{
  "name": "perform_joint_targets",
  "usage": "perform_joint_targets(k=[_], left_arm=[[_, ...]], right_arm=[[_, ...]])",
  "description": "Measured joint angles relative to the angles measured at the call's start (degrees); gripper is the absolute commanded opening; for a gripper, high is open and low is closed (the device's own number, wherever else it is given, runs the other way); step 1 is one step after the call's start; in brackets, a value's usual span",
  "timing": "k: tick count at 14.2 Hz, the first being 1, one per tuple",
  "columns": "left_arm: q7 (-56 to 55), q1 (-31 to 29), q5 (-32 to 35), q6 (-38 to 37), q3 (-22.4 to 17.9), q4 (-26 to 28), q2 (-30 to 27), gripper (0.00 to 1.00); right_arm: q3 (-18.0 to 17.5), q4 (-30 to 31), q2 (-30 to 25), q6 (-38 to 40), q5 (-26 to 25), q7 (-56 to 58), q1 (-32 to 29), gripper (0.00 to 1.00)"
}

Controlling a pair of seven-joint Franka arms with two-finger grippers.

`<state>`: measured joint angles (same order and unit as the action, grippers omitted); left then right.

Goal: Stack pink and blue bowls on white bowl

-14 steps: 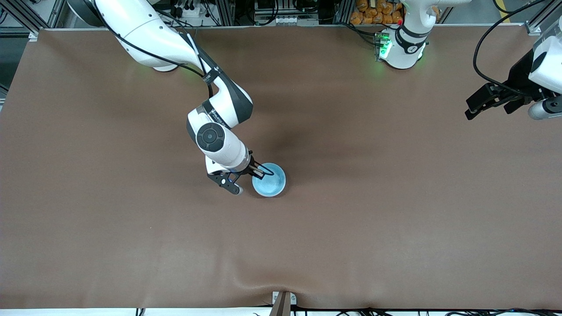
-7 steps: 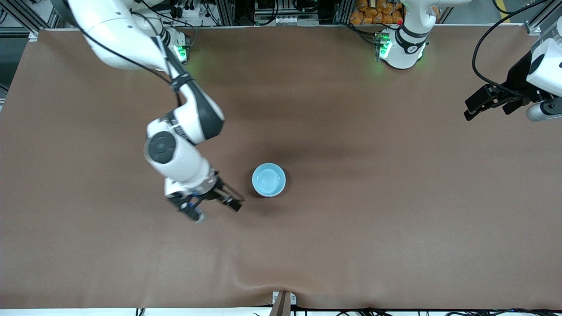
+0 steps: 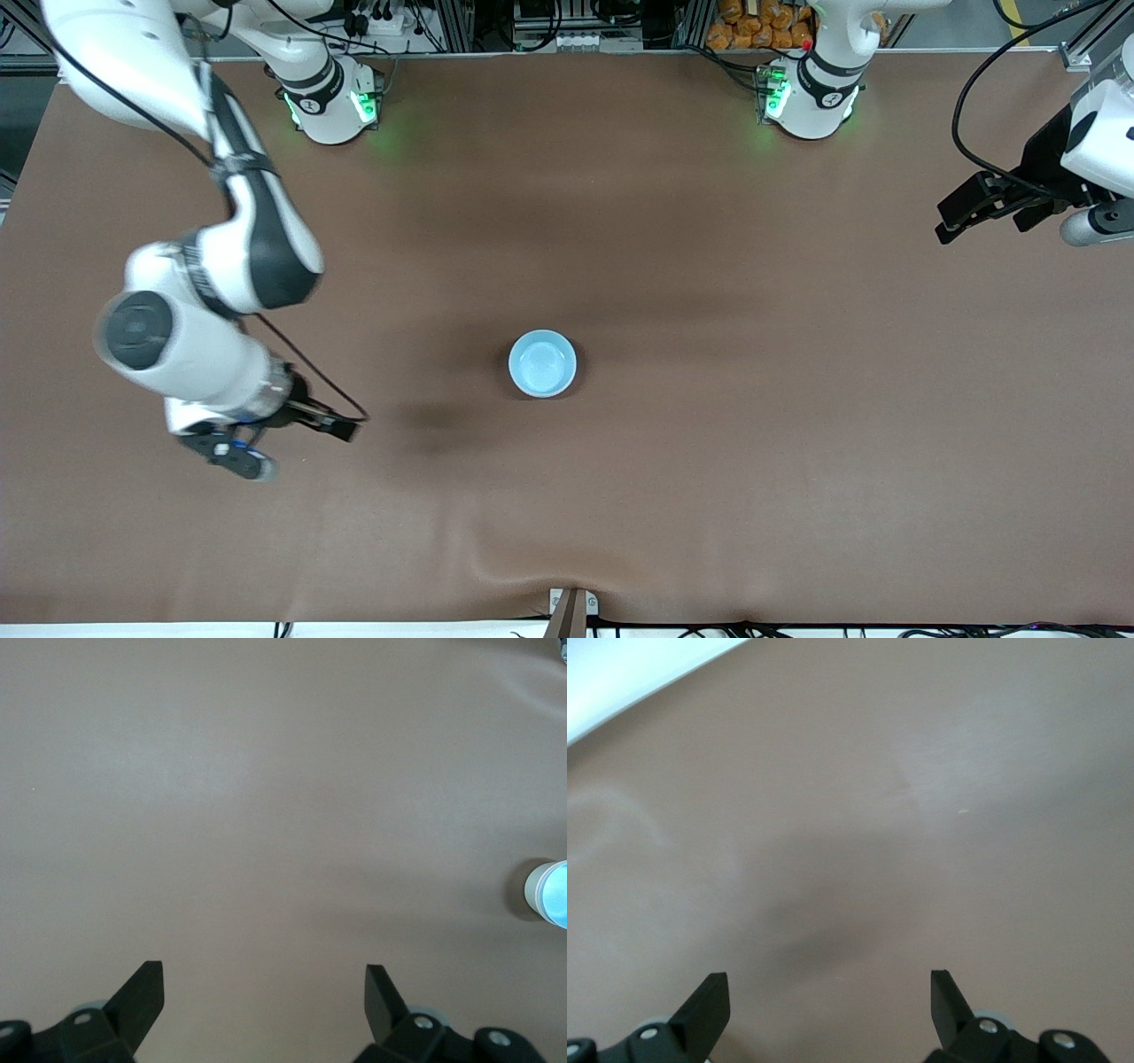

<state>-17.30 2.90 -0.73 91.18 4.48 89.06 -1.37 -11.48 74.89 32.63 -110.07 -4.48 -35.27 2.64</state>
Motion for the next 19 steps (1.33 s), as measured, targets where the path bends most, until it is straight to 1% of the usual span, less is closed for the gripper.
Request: perform_joint_targets(k=[3,6,8,10,13,17,18,19], left_arm=[[0.0,0.0,0.0,0.0,0.0,0.04,0.01,1.0],[0.0,0.0,0.0,-0.05,0.0,0.06,0.01,1.0],[0.0,0.01,0.0,-1.41,0.03,0.06,0.01,1.0],[0.0,0.02,0.0,-2.77,0.55,0.05,-0.04,1.0],[0.0,0.02,0.0,-3.83,1.11,0.01,-0.16,1.0],[0.0,0.0,0.0,-4.38,1.32,-0.01,-0.23,1.0],[0.0,0.01,0.0,-4.46,1.48,0.0,-0.32,1.0],[0.0,0.01,0.0,-4.6,1.64,0.01,-0.46,1.0]], right_arm=[[-0.07,-0.94,-3.62,6.2,-0.07,10.68,-3.6,1.0],[0.5,-0.96,-6.84,8.8,-0.39,20.07,-4.43,1.0],[2.32,-0.75,-9.26,12.72,-0.43,24.55,-4.53,1.0],[4.35,1.26,-12.36,14.34,-0.39,27.41,-4.63,1.0],[6.03,7.88,-18.52,12.53,-0.18,30.79,-4.66,1.0],[6.82,22.93,-28.96,5.31,0.01,31.37,-4.66,1.0],[7.04,25.04,-30.73,5.13,0.03,31.42,-4.65,1.0],[7.29,24.95,-31.65,6.12,0.03,31.63,-4.6,1.0]])
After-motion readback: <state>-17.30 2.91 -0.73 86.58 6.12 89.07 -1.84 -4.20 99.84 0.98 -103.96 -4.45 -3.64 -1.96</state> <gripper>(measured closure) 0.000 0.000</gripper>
